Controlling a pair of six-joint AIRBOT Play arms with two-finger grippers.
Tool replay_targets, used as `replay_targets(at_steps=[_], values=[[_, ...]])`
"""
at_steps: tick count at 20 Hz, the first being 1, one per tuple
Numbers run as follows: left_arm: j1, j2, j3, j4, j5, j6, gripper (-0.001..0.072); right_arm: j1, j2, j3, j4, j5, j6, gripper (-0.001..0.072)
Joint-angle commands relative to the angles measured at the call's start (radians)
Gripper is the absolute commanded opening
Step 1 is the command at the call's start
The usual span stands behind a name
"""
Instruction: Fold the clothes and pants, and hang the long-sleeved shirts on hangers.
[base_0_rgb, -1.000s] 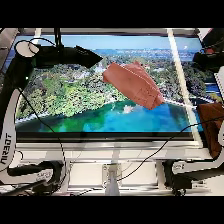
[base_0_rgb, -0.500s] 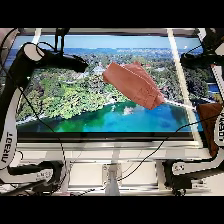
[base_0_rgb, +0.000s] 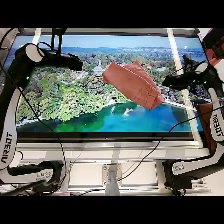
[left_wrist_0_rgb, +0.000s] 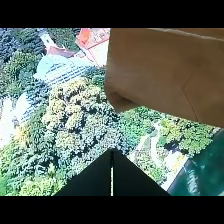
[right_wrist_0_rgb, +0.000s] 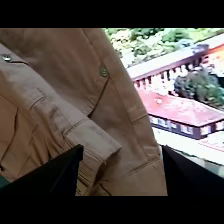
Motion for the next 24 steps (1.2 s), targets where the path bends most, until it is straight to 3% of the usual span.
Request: replay_targets(at_steps=[1, 8, 12, 13, 15, 16, 17, 18, 19, 21, 24], values=[[0.0, 0.0, 0.0, 0.008, 0.004, -0.004, 0.0013, 0.001, -0.055, -0.048, 0.2, -0.045, -0.027, 0.0554], [0.0, 0.0, 0.0, 0.007, 0.004, -0.003, 0.0013, 0.015, -0.113, -0.051, 0.297, 0.019, -0.08, 0.0545], [0.0, 0.0, 0.0, 0.007, 0.004, -0.004, 0.0013, 0.071, -0.112, -0.049, 0.396, 0.032, -0.236, 0.0045], [0.0, 0.0, 0.0, 0.002, 0.004, -0.003, 0.0013, 0.085, -0.109, -0.049, 0.439, 0.035, -0.288, 0.0008], [0.0, 0.0, 0.0, -0.007, 0.004, -0.004, 0.0013, 0.114, -0.089, -0.039, 0.493, 0.056, -0.401, 0.0008], [0.0, 0.0, 0.0, -0.007, 0.004, -0.004, 0.0036, 0.132, -0.074, -0.025, 0.502, 0.084, -0.446, 0.0008], [0.0, 0.0, 0.0, -0.007, 0.004, -0.003, 0.0159, 0.154, -0.053, -0.009, 0.5, 0.12, -0.48, 0.0008], [0.0, 0.0, 0.0, -0.007, 0.004, -0.004, 0.0354, 0.18, -0.029, 0.004, 0.5, 0.151, -0.507, 0.0008], [0.0, 0.0, 0.0, -0.008, 0.004, -0.004, 0.0461, 0.215, 0.002, 0.01, 0.498, 0.174, -0.539, 0.0008], [0.0, 0.001, 0.0, -0.007, 0.004, -0.004, 0.0462, 0.307, 0.061, 0.01, 0.469, 0.19, -0.607, 0.0008], [0.008, 0.002, 0.0, -0.007, 0.006, -0.004, 0.0462, 0.495, 0.104, 0.01, 0.344, 0.193, -0.62, 0.0007]])
